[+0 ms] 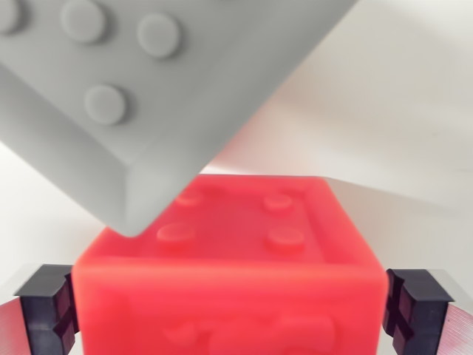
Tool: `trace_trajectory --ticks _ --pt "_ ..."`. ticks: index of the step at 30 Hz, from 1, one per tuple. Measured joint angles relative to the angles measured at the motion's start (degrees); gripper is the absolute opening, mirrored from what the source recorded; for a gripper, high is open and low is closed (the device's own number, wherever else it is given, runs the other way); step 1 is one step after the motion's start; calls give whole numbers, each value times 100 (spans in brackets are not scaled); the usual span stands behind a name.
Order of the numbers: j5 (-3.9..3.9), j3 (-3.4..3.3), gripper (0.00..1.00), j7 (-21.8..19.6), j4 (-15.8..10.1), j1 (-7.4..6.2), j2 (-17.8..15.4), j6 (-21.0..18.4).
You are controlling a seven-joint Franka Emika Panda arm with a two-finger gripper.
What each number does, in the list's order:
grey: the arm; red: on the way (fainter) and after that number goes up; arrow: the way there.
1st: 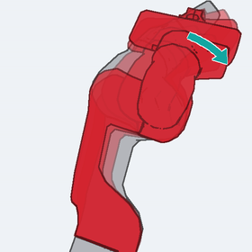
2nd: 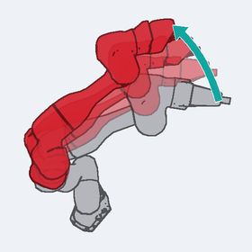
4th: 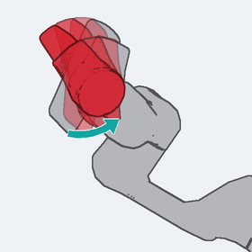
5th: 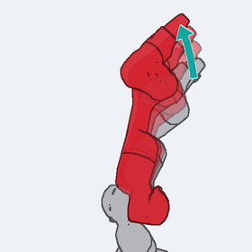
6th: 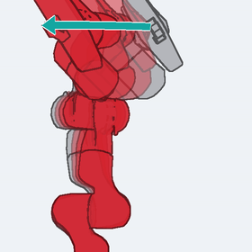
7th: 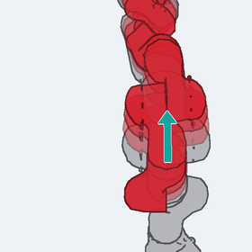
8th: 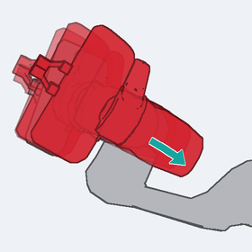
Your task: Destack cube
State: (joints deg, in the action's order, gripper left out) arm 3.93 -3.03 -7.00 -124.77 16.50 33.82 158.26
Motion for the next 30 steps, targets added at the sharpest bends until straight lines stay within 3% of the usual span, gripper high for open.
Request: trace_trajectory --ticks 14,30 --pt "0 -8 100 0 -33 -6 -127 -80" --pt "-25 -77 100 -17 -183 -63 -751 -542"
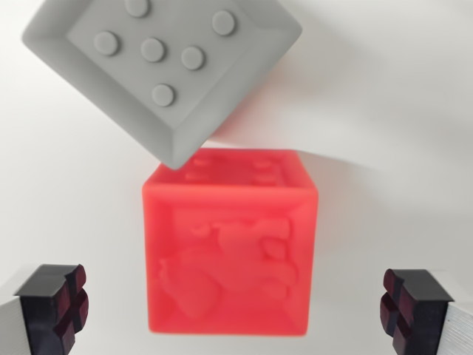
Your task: Destack cube
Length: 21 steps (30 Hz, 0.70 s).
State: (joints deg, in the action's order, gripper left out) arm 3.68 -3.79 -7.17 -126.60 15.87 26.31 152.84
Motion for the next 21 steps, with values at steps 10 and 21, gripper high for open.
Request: trace_trajectory --ticks 10,21 --pt "-65 -45 100 -36 -71 -28 -478 -399" --pt "-152 -76 100 -91 -82 -44 -1071 -975"
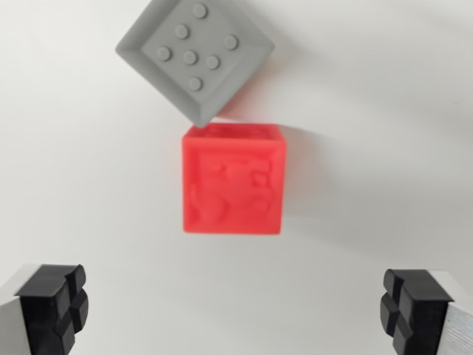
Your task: Destack cube
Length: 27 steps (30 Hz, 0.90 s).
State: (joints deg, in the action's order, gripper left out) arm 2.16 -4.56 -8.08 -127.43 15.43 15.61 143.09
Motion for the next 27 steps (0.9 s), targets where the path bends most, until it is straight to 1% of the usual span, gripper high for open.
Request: trace_trajectory --ticks 5,15,27 --pt "-37 -3 100 -28 23 0 -246 -268" --pt "-97 -6 100 -73 168 0 -708 -865" --pt "-142 -6 100 -102 394 0 -1078 -1464"
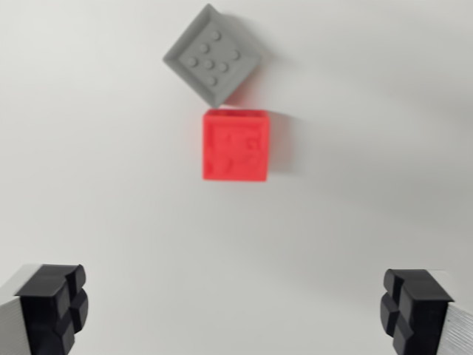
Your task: Destack cube
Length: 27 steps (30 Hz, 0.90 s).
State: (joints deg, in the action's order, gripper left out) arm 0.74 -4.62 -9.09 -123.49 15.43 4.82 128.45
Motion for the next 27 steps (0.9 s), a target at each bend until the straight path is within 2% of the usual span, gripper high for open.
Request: trace_trajectory --ticks 11,27 --pt "-23 0 100 -18 228 0 -231 -458" --pt "-30 0 100 -25 386 0 -345 -730"
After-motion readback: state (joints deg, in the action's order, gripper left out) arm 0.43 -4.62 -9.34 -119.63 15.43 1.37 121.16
